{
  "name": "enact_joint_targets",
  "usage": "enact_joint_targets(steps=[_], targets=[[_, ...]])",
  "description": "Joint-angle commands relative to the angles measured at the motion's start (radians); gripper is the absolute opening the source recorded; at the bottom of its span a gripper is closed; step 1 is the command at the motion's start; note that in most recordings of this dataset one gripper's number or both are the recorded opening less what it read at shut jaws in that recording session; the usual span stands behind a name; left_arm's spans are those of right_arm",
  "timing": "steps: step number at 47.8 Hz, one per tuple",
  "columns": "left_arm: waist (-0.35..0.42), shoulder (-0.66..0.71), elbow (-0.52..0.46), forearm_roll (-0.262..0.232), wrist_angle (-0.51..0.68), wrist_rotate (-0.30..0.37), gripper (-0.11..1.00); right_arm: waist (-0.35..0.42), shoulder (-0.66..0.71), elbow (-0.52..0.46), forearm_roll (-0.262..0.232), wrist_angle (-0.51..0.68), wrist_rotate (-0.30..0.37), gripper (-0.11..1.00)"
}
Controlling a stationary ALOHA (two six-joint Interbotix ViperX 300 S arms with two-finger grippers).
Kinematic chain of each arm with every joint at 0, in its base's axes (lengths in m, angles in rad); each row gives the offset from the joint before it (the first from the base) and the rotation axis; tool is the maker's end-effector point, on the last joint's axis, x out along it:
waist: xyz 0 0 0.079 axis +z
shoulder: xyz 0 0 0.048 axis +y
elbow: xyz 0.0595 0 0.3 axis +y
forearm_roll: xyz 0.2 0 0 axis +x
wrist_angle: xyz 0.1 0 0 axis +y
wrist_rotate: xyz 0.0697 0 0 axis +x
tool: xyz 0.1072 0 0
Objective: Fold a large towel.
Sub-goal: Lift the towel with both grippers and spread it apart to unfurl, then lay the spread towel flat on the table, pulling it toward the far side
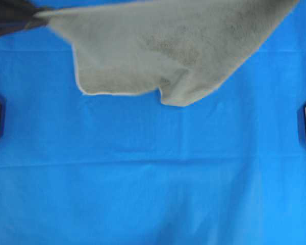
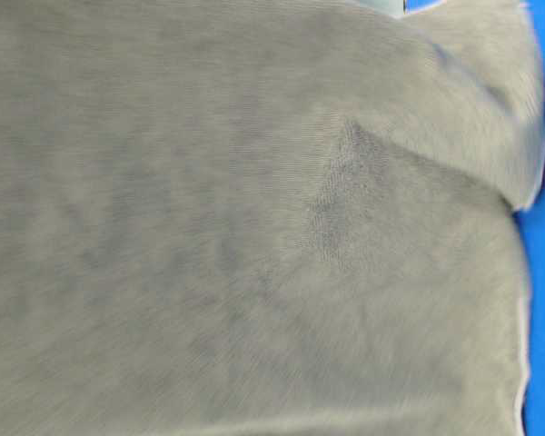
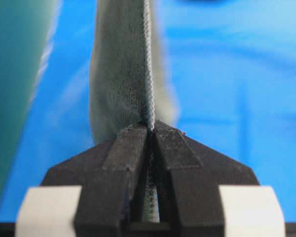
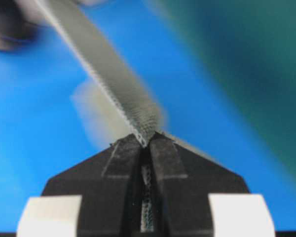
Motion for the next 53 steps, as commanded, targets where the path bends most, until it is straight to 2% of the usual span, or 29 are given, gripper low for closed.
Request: enact_joint_targets(steps=[1,5,10,14,20,30,39,44,53], targets=[[-0.071,-0.021,-0.038,-0.002,-0.005,-0.049,0.01,0.078,0.003,-0.049,0.089,-0.009,-0.005,0.0],[-0.11,-0.035,-0.051,0.0,-0.006,-0.118,0.01,0.166,0.003,-0.064,0.118,-0.031,-0.005,0.0],[-0.149,-0.049,-0.066,0.0,-0.009,-0.19,0.01,0.282,0.003,-0.081,0.118,-0.084,-0.005,0.0],[-0.156,-0.063,-0.074,0.0,-0.008,-0.23,0.01,0.341,0.005,-0.094,0.11,-0.124,-0.005,0.0],[-0.158,-0.078,-0.094,0.0,0.005,-0.259,0.01,0.367,0.006,-0.112,0.084,-0.141,-0.003,0.0],[-0.155,-0.071,-0.11,0.006,0.02,-0.258,0.01,0.367,0.009,-0.107,0.044,-0.132,-0.002,0.0],[-0.08,-0.028,-0.077,0.008,0.021,-0.255,0.01,0.337,0.025,-0.092,-0.089,-0.005,0.034,0.0],[-0.012,-0.012,-0.037,0.008,0.034,-0.262,0.01,0.293,0.048,-0.067,-0.17,0.094,0.121,0.0],[0.15,0.023,0.008,0.006,0.083,-0.25,0.01,0.204,0.098,0.021,-0.373,0.304,0.293,0.0]])
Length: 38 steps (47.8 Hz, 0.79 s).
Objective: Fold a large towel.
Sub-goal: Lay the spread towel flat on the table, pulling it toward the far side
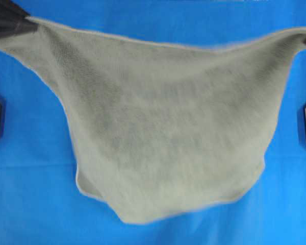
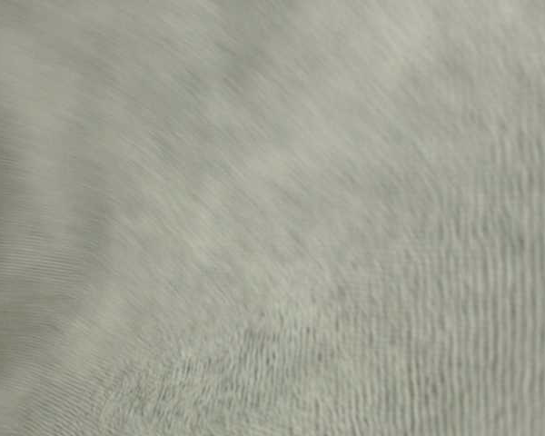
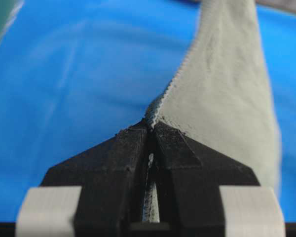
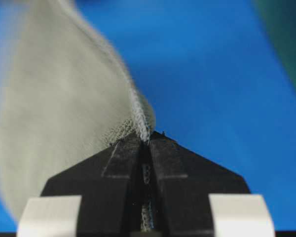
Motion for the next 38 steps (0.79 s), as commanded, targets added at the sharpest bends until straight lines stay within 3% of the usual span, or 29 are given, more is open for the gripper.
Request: enact_joint_targets(steps=[1,6,11,21,29,38], targets=[[0.078,0.017,-0.002,0.003,0.015,0.011,0.01,-0.038,0.018,0.026,-0.1,0.084,0.051,0.0],[0.189,0.052,0.02,0.003,0.032,0.063,0.01,-0.086,0.038,0.078,-0.195,0.147,0.117,0.0],[0.275,0.091,0.046,0.003,0.029,0.143,0.01,-0.133,0.057,0.137,-0.259,0.14,0.152,0.0],[0.362,0.176,0.072,0.003,-0.04,0.232,0.01,-0.233,0.069,0.215,-0.284,0.054,0.161,0.0],[0.344,0.193,0.133,-0.003,-0.078,0.227,0.01,-0.241,0.069,0.268,-0.238,0.018,0.16,0.0],[0.239,0.19,0.319,-0.005,-0.158,0.215,0.01,-0.239,0.081,0.39,-0.075,-0.023,0.16,0.0]])
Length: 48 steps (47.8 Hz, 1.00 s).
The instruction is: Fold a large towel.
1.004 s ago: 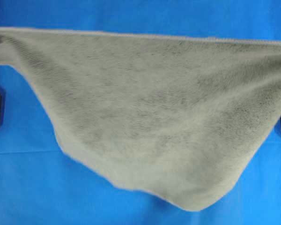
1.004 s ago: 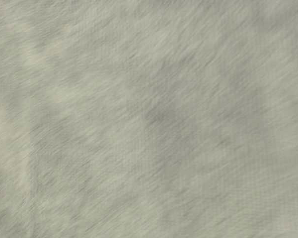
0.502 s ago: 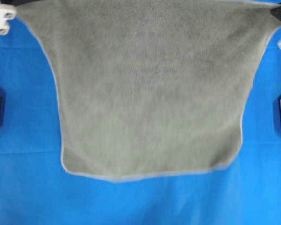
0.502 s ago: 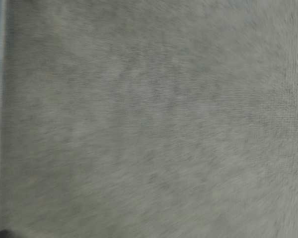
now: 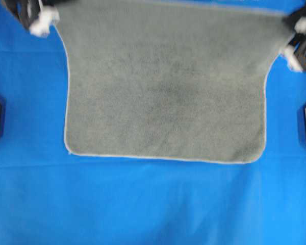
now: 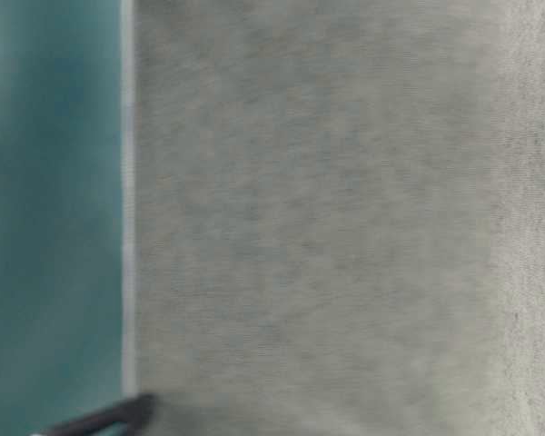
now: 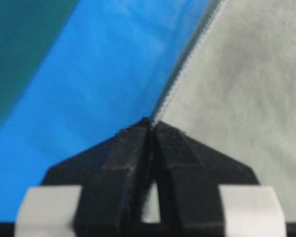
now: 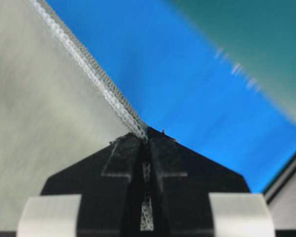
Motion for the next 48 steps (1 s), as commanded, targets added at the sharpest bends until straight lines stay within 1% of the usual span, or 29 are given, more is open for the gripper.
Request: enact_joint_targets(steps=[1,7,9,13,15,20,27,30,33,43,48], targets=[[-0.055,-0.006,0.08,-0.002,-0.055,-0.014,0.01,-0.005,0.011,0.049,0.064,-0.032,0.002,0.0],[-0.144,0.014,0.215,-0.002,-0.201,-0.072,0.01,-0.002,0.04,0.16,0.175,-0.167,0.003,0.0],[-0.184,0.025,0.268,-0.002,-0.267,-0.1,0.01,0.005,0.051,0.19,0.212,-0.216,0.003,0.0],[-0.239,0.043,0.347,-0.002,-0.362,-0.14,0.01,0.029,0.071,0.241,0.281,-0.316,0.002,0.0],[-0.265,0.057,0.382,-0.002,-0.402,-0.158,0.01,0.057,0.086,0.267,0.316,-0.37,0.002,0.0],[-0.322,0.092,0.448,-0.003,-0.468,-0.202,0.01,0.129,0.12,0.308,0.382,-0.448,0.002,0.0],[-0.423,0.144,0.492,-0.005,-0.529,-0.307,0.01,0.244,0.179,0.331,0.474,-0.545,0.005,0.0],[-0.449,0.169,0.499,-0.005,-0.538,-0.341,0.01,0.281,0.207,0.328,0.497,-0.575,0.005,0.0],[-0.466,0.193,0.497,-0.005,-0.541,-0.354,0.01,0.304,0.242,0.324,0.514,-0.6,0.005,0.0],[-0.523,0.229,0.477,-0.003,-0.543,-0.356,0.01,0.341,0.322,0.308,0.518,-0.63,0.029,0.0],[-0.529,0.229,0.477,-0.003,-0.543,-0.356,0.01,0.342,0.342,0.311,0.517,-0.632,0.041,0.01]])
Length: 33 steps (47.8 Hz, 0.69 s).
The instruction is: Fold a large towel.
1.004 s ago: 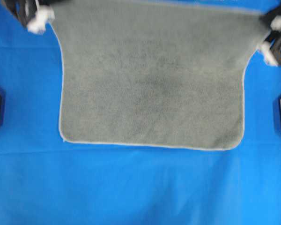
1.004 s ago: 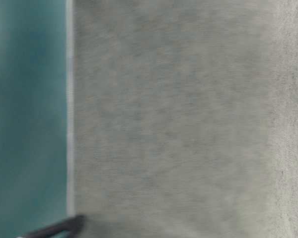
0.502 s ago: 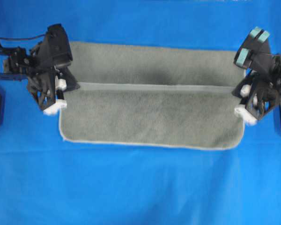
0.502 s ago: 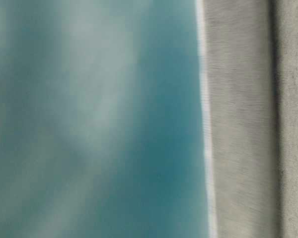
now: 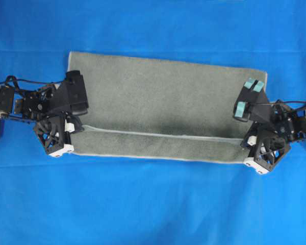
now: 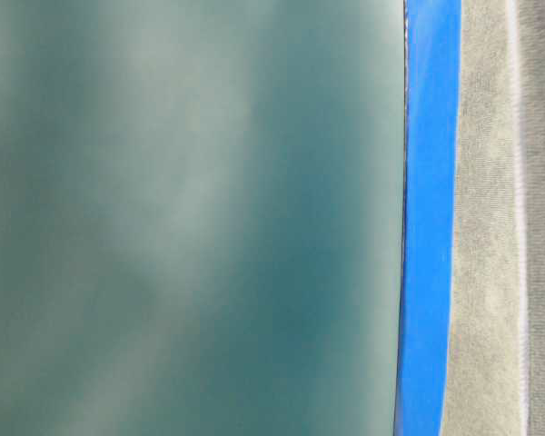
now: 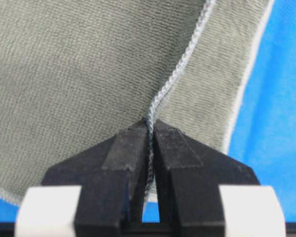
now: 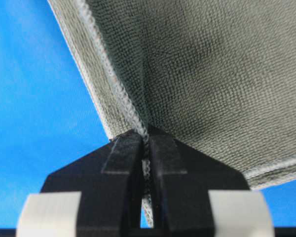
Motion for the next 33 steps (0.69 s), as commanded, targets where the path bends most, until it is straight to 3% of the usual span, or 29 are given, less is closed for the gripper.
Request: enact_joint_targets(steps=[1,4,7,16,19,26,33], targets=[[-0.008,-0.006,-0.014,0.0,-0.003,0.002,0.01,0.006,0.006,-0.014,0.005,-0.005,0.005,0.01],[-0.014,-0.008,-0.014,0.002,-0.003,0.002,0.04,0.014,0.008,-0.017,0.003,-0.011,0.011,0.01],[-0.025,-0.011,-0.014,0.0,-0.003,0.0,0.18,0.035,0.008,-0.018,0.003,-0.025,0.015,0.04],[-0.124,-0.04,-0.025,0.002,-0.002,-0.005,0.7,0.126,0.009,-0.021,0.005,-0.06,0.051,0.57],[-0.15,-0.057,-0.032,0.0,0.002,-0.003,0.7,0.135,0.008,-0.021,0.005,-0.057,0.074,0.66],[-0.158,-0.106,-0.044,0.003,0.005,0.008,0.65,0.137,-0.012,-0.026,-0.006,-0.04,0.092,0.58],[-0.098,-0.175,-0.063,0.009,0.012,0.046,0.65,0.133,-0.092,-0.054,-0.092,0.003,0.095,0.59]])
